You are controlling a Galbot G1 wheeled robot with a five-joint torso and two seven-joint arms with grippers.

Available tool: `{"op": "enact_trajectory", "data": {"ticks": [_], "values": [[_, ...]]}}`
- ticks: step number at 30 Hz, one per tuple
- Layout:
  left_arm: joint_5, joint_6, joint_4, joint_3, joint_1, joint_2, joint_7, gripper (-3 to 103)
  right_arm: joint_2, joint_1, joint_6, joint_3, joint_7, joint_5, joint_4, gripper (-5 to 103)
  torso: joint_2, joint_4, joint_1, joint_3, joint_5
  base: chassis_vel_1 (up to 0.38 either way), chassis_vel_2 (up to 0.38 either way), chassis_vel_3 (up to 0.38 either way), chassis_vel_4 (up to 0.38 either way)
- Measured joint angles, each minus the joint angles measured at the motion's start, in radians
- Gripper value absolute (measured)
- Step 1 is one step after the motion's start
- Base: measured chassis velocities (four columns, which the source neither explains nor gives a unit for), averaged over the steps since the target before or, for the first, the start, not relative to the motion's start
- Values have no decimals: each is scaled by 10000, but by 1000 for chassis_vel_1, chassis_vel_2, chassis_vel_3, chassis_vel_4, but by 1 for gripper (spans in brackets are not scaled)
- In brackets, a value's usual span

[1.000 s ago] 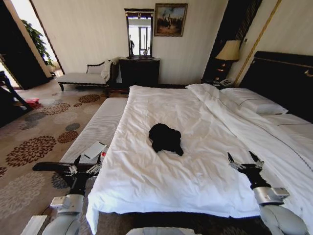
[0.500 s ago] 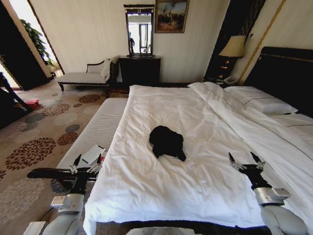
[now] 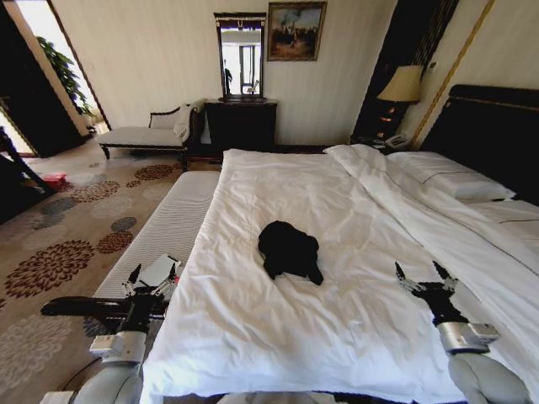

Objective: Fold the clothes on the bed.

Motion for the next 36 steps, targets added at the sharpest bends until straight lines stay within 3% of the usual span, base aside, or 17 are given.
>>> {"op": "enact_trajectory", "data": {"ticks": [36], "values": [[191,265,183,643,-581,258,-187,100,11,-111,-35,-38,-266,85,65,100,3,-1,-10,-4,-1,-16,-3,11,2]]}}
